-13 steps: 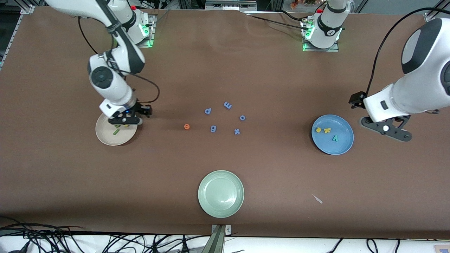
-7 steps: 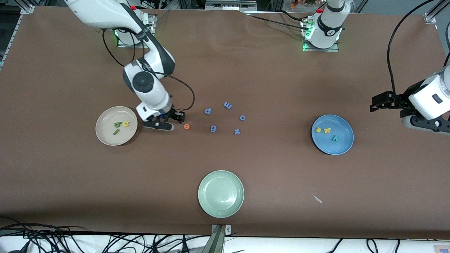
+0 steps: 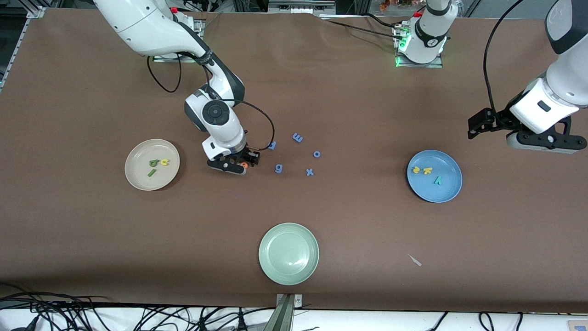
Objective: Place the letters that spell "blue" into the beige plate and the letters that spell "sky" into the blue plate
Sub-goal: 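Return the left arm to rest while the right gripper grasps the orange 6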
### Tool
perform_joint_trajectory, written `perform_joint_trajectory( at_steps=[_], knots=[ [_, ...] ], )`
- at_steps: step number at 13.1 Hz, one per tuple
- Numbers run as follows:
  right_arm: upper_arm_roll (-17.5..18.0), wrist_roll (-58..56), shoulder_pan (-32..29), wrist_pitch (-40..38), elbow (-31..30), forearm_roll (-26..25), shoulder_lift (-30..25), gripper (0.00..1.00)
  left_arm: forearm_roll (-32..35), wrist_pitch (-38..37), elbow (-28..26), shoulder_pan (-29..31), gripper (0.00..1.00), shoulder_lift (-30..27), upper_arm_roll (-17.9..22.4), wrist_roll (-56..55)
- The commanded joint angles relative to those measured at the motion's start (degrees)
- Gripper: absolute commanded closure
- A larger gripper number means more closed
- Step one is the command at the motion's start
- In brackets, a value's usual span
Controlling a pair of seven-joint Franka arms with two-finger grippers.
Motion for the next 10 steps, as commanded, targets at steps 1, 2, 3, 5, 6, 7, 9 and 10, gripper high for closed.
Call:
perform_joint_trajectory(
  at_steps=[1, 2, 3, 5, 6, 7, 9, 10],
  knots=[
    [-0.4, 1.4, 0.3, 0.9, 1.3, -2.1, 1.3, 0.35, -0.5, 0.9, -3.2, -0.8, 0.0, -3.9, 1.4, -1.7],
    [-0.4, 1.4, 0.3, 1.9, 1.3, -2.4, 1.9, 0.35, -0.5, 0.3, -3.2, -0.8, 0.0, -4.0, 1.6, -1.5],
    [-0.6, 1.4, 0.4, 2.2, 1.3, -2.6, 2.1, 0.42, -0.5, 0.0, -3.1, -0.1, 0.0, -3.7, 1.7, -1.1],
    [-0.6, 1.4, 0.4, 2.2, 1.2, -2.9, 2.1, 0.58, -0.5, -2.8, -1.7, 0.4, 0.0, -3.3, 1.9, -1.2],
    [-0.6, 1.4, 0.4, 2.2, 1.2, -2.9, 2.2, 0.68, -0.5, -2.9, -0.4, 1.0, 0.0, -1.9, 1.9, -1.1],
    [-0.6, 1.3, 0.4, 2.2, 1.2, -2.9, 2.1, 0.74, -0.5, -2.9, 0.3, 1.6, 0.0, -1.3, 1.9, -1.0],
    [-0.8, 1.1, 0.4, 2.1, 1.2, -2.9, 2.1, 0.81, -0.5, -3.0, 0.7, 2.7, 0.0, -1.0, 1.9, -0.9],
    [-0.9, 0.9, 0.4, 2.0, 1.2, -2.9, 1.9, 0.81, -0.5, -2.9, 0.7, 3.6, 0.0, -0.6, 1.9, -0.7]
  ],
)
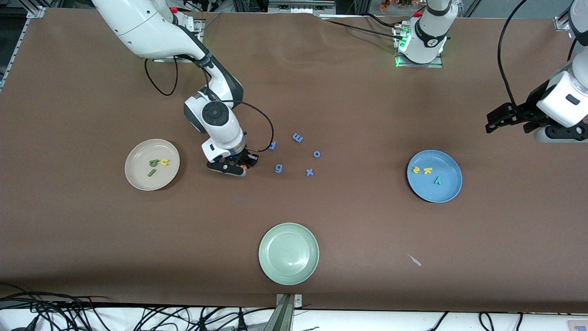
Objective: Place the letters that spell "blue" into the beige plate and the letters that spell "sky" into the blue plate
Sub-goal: 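Place the orange 6 into the beige plate with the right gripper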
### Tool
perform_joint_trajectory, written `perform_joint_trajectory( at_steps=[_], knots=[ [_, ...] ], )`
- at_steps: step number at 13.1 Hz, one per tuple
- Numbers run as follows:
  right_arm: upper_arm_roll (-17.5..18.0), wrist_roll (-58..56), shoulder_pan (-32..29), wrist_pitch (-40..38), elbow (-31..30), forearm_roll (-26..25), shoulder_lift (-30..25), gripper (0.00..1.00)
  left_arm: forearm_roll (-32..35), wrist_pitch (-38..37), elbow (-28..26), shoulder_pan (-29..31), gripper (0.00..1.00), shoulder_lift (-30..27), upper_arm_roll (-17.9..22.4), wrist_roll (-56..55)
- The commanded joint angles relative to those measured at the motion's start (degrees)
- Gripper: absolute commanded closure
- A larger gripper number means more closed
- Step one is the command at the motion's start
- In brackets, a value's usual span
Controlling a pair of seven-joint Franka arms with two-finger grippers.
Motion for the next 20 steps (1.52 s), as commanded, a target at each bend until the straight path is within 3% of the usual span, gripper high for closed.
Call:
perform_joint_trajectory(
  at_steps=[1, 6, 10, 12, 14, 15, 16, 20],
  knots=[
    [-0.8, -0.2, 0.3, 0.3, 1.0, -1.8, 0.8, 0.81, -0.5, -1.1, 2.3, 2.0, 0.0, 1.5, -0.1, 0.0],
    [-1.8, -20.5, -6.2, -14.3, -0.8, -1.2, -9.9, 0.81, -0.5, -1.2, 2.9, 1.3, 0.0, 1.6, -1.1, -0.2],
    [-2.0, -39.1, -14.2, -17.8, -11.8, -0.9, -22.2, 0.8, -0.5, -1.2, 2.9, 1.2, 0.0, 1.6, -1.4, -0.2],
    [-4.6, -47.2, -16.9, -16.8, -16.5, -0.8, -25.8, 0.77, -0.5, -1.2, 2.9, 1.2, 0.0, 1.6, -1.4, -0.2],
    [-7.7, -53.1, -17.4, -15.4, -17.3, -0.8, -26.2, 0.43, -0.5, -1.2, 2.9, 1.2, 0.0, 1.6, -1.4, -0.2],
    [-8.2, -53.9, -17.5, -15.4, -17.2, -0.4, -26.2, 0.19, -0.5, -1.3, 2.9, 1.2, 0.0, 1.6, -1.4, -0.2],
    [-8.2, -53.9, -17.4, -15.4, -16.9, 0.6, -26.2, 0.05, -0.5, -1.3, 2.9, 1.2, 0.0, 1.5, -1.6, -0.3],
    [-7.1, -53.8, -17.4, -18.4, -15.1, 4.6, -29.4, 0.01, -0.4, -1.4, 2.9, 1.3, 0.0, 1.4, -2.9, -0.5]
  ],
)
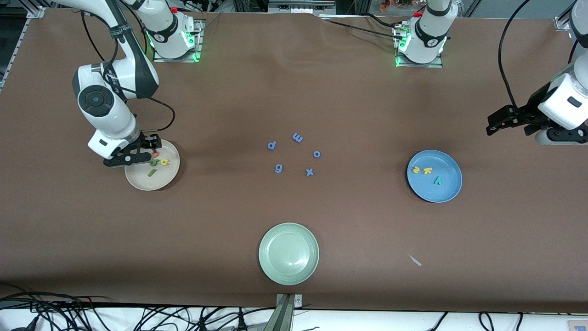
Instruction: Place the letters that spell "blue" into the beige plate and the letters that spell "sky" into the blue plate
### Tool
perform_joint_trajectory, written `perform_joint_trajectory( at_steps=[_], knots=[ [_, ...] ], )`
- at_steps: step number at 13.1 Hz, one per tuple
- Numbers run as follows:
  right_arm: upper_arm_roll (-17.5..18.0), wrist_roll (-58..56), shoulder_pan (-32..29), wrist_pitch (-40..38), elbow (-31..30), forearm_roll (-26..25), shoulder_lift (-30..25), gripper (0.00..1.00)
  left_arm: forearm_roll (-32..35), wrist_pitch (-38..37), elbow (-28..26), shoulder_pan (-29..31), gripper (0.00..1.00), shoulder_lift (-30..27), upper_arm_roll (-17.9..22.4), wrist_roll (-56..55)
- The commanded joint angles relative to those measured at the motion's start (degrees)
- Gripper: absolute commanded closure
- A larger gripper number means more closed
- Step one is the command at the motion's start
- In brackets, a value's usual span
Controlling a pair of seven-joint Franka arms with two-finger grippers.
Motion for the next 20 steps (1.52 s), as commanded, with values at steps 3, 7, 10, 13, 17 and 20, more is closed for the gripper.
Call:
perform_joint_trajectory(
  at_steps=[3, 7, 10, 13, 17, 20],
  knots=[
    [3.9, -1.1, 0.0, -16.8, 9.1, 10.2, -5.3, 0.0, -0.4, -1.4, 1.8, 0.1, 0.0, 0.6, -0.3, -0.5],
    [4.0, -1.4, 0.0, -35.7, 25.1, 15.9, -6.0, 0.0, -0.3, -1.4, 1.8, 0.1, 0.0, 0.6, -0.6, -0.5],
    [3.8, -1.6, -0.1, -45.6, 32.7, 19.3, -6.6, 0.0, -0.3, -1.4, 1.8, 0.1, 0.0, 0.6, -0.8, -0.6],
    [3.6, -1.7, -0.2, -48.3, 33.3, 20.4, -7.4, 0.0, -0.3, -1.5, 1.8, 0.1, 0.0, 0.6, -0.8, -0.6],
    [0.3, -5.7, -0.2, -47.8, 33.3, 21.9, -7.2, 0.0, -0.3, -1.5, 1.8, 0.1, 0.0, 0.6, -1.2, -0.6],
    [-0.6, -5.7, -0.3, -48.0, 34.3, 22.0, -6.3, 0.0, 0.8, -1.6, 1.9, 0.0, 0.0, 0.6, -1.4, -0.5]
  ],
)
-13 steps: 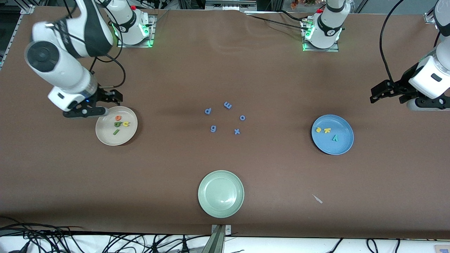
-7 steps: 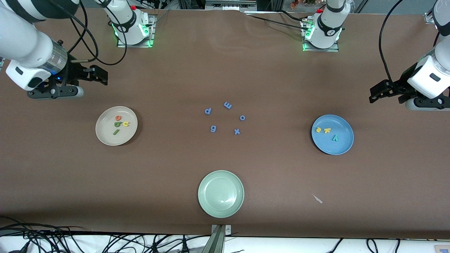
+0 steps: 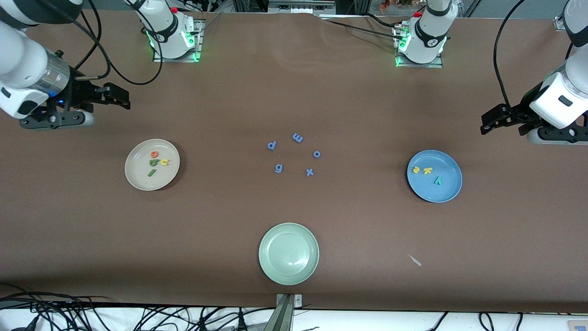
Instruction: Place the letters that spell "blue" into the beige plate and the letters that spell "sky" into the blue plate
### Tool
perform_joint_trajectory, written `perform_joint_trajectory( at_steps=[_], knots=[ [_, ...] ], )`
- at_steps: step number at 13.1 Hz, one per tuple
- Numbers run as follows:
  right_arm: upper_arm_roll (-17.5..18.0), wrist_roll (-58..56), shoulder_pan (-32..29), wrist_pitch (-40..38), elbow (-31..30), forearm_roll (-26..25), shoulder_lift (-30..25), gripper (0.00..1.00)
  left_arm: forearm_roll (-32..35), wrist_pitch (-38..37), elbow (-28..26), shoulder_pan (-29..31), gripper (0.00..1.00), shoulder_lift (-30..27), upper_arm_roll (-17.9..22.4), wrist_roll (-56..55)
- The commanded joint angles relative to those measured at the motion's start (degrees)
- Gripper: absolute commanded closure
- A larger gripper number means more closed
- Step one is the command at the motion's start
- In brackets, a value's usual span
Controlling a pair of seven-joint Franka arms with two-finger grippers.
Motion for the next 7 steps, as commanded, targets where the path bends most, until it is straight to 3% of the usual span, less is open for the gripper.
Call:
perform_joint_trajectory(
  at_steps=[1, 7],
  knots=[
    [-0.2, -0.7, -0.3, -1.2, 2.8, 1.3, 1.3, 0.0, 0.9, -1.7, 1.8, 0.0, 0.0, 0.6, -0.3, -0.4],
    [-0.2, -0.6, -0.6, -2.0, 6.6, 0.7, 2.4, 0.0, 0.9, -2.2, 1.8, 0.1, 0.0, 0.5, -0.8, -0.4]
  ],
)
